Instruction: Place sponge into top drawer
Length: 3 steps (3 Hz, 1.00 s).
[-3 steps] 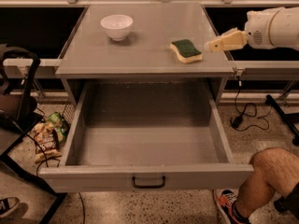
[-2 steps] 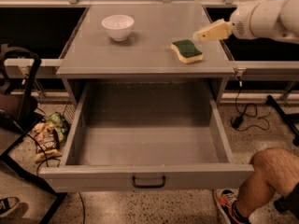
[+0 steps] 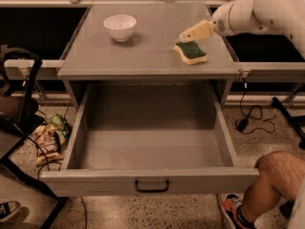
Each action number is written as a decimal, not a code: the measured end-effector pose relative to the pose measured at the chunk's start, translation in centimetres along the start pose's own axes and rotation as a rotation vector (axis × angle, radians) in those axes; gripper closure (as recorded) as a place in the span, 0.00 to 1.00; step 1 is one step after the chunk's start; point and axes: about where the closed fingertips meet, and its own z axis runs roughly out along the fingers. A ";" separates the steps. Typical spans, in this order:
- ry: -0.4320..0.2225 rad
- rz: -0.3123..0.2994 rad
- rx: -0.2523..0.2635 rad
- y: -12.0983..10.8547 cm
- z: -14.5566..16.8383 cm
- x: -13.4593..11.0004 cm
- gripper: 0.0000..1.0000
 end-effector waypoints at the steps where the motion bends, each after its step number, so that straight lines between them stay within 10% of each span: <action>1: 0.022 0.047 -0.057 1.4 2.6 1.5 0.00; 3: 0.088 0.115 -0.148 4.2 7.2 3.9 0.00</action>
Offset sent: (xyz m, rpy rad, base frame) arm 0.0306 0.0570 -0.0825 0.0878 0.2159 0.0878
